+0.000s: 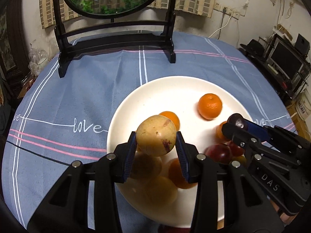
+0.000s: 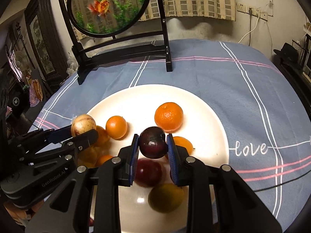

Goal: Organize fruits
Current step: 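Carry both fruits over the white plate and open both tools, then withdraw both open tools back toward the fruit cluster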

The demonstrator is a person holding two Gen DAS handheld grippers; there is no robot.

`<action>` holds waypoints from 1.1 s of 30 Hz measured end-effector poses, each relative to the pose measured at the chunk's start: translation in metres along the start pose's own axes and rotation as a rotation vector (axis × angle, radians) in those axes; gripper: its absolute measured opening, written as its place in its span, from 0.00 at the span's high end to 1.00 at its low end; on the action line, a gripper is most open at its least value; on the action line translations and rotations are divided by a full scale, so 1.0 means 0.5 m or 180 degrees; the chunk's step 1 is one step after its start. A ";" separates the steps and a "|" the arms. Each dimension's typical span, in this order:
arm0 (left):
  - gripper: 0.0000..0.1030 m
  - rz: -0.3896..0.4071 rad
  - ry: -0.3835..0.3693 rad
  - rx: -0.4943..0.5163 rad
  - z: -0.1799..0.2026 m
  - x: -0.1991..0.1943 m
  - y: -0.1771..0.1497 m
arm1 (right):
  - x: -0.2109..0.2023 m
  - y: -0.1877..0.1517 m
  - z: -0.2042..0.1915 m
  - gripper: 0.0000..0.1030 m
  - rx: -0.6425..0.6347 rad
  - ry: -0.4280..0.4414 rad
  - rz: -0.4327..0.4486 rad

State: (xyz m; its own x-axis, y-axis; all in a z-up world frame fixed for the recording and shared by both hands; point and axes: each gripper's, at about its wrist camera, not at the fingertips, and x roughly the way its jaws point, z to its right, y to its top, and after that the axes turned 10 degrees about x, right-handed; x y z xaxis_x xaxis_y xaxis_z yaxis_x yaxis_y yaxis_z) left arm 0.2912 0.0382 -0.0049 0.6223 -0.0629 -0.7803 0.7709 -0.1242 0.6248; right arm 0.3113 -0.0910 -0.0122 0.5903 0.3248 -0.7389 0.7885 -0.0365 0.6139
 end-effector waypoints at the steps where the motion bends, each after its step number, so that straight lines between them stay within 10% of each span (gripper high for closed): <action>1: 0.60 -0.0018 -0.0005 -0.0007 0.000 0.007 0.000 | 0.010 0.000 -0.002 0.72 0.0011 -0.0003 -0.0043; 16: 0.41 0.0096 0.0361 0.0172 0.029 -0.015 -0.025 | 0.019 -0.011 0.014 0.71 0.0171 0.0050 -0.0190; 22: 0.33 0.0231 0.0382 0.0150 0.029 -0.053 -0.034 | -0.018 -0.014 0.041 0.42 0.0363 -0.0017 0.0024; 33: 0.21 0.0401 0.0312 0.0154 0.032 -0.130 -0.088 | -0.117 -0.056 0.064 0.41 0.0315 0.0158 0.0172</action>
State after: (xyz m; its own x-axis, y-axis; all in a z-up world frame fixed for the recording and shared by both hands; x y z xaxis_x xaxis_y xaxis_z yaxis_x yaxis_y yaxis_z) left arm 0.2147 0.0321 0.0179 0.7258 0.0155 -0.6878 0.6799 -0.1690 0.7136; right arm 0.2602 -0.1394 0.0051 0.6252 0.3660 -0.6893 0.7703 -0.1475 0.6204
